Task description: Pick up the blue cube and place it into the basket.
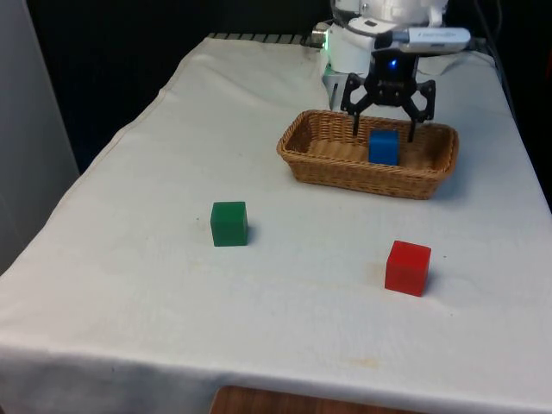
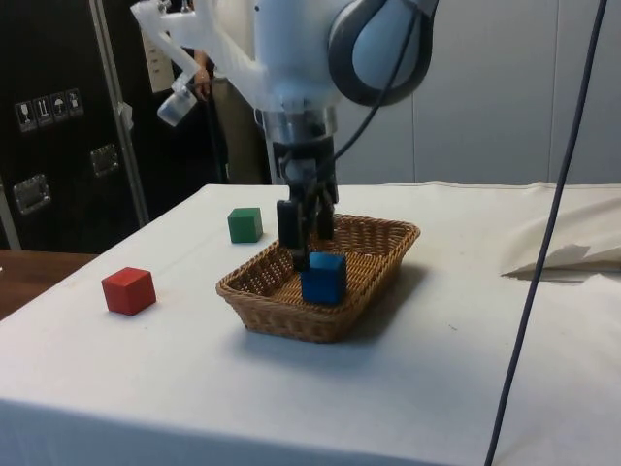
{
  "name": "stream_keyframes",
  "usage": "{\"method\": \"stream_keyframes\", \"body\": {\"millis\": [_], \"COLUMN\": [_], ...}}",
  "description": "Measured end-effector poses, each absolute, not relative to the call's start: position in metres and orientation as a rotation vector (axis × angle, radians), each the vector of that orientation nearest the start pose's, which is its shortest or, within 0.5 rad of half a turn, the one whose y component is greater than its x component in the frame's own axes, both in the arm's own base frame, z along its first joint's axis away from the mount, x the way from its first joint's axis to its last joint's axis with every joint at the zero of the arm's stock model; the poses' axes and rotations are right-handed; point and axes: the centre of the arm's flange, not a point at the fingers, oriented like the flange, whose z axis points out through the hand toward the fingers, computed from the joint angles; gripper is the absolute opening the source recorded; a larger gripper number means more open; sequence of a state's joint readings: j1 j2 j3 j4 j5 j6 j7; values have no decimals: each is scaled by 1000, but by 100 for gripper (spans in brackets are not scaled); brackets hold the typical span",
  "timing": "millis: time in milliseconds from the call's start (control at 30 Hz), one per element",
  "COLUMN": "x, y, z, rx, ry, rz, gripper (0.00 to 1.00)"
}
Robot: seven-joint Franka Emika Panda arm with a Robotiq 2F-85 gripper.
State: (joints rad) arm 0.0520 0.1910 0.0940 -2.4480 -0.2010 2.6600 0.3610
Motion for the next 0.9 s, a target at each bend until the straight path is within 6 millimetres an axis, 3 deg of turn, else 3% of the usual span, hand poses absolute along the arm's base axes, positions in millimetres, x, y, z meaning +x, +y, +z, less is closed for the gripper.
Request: {"method": "stream_keyframes", "body": {"millis": [267, 900], "x": [486, 540], "y": [77, 75], "z": [251, 298], "rx": [-3225, -3261], "ry": [71, 76], "rz": [-72, -32], "gripper": [100, 100]}}
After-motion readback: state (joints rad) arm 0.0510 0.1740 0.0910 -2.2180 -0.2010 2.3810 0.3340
